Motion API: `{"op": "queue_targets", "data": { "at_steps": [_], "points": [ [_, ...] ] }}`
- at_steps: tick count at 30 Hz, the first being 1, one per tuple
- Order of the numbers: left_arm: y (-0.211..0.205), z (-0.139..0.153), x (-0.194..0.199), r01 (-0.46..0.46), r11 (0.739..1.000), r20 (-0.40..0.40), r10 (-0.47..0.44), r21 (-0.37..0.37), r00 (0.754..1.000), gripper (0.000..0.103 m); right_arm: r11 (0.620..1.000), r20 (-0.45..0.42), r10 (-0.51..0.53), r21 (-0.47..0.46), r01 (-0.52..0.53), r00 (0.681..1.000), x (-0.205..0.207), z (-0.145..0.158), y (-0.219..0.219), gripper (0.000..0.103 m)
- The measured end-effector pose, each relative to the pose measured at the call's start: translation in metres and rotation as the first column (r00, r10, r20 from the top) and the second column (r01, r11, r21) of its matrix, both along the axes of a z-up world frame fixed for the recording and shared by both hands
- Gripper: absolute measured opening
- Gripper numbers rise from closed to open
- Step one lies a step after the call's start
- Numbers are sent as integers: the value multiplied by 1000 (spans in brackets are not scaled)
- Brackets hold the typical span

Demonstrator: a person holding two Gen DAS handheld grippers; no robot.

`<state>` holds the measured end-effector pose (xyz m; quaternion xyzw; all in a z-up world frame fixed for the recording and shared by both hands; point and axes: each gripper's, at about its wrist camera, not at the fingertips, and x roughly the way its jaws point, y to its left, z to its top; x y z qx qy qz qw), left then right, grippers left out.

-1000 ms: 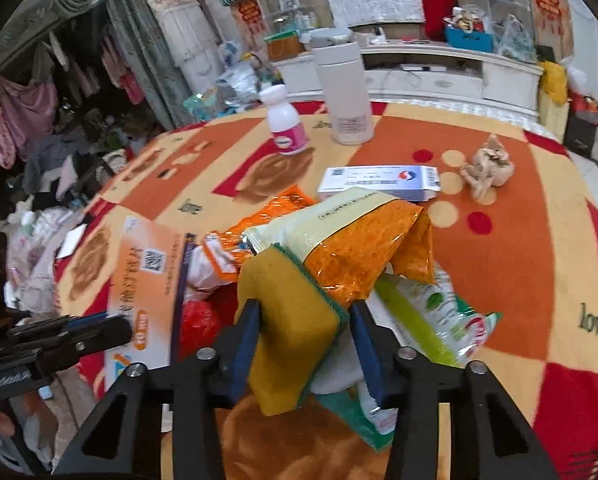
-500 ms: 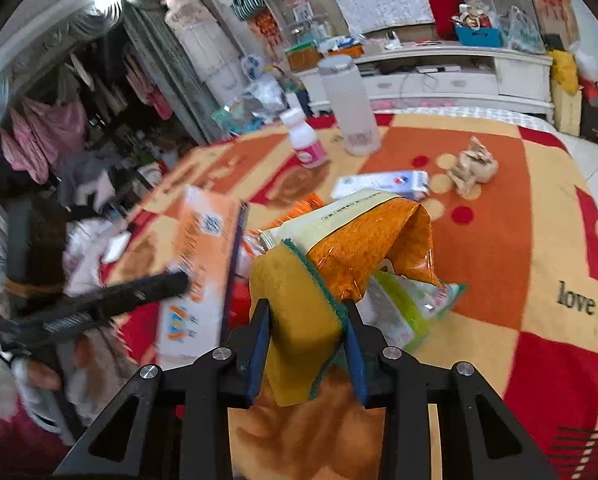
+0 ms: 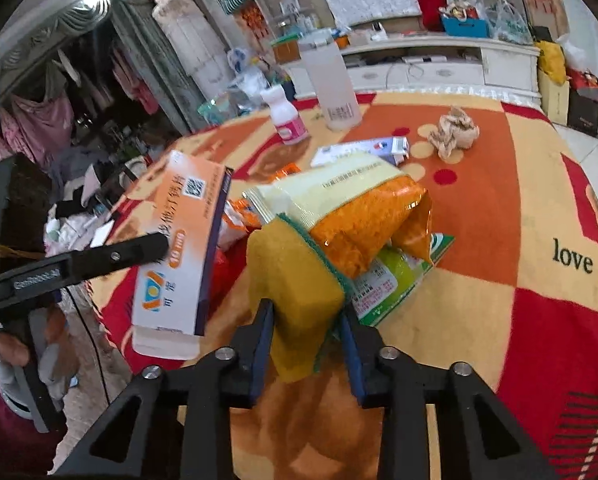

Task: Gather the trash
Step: 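Lift the orange-white box with the left tool while the right tool lifts the yellow sponge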

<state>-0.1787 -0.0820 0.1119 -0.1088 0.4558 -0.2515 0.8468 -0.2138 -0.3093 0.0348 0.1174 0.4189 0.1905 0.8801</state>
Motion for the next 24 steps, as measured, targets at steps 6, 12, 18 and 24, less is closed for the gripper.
{"op": "queue_targets", "data": {
  "at_steps": [6,12,18,24],
  "points": [
    [7,12,-5,-12,1000,18,13,-14,1000,19,996,24,83,27,-84,996,-16,15,11,27],
    [8,25,-6,-18,1000,49,19,-15,999,19,993,9,118,-18,-118,993,-19,17,16,27],
    [8,24,-7,-18,1000,46,18,-11,999,19,988,-80,131,-73,-137,988,-15,-8,26,41],
    [13,21,-6,-32,999,42,33,-12,999,19,985,-82,146,-83,-153,986,-20,-2,19,47]
  ]
}}
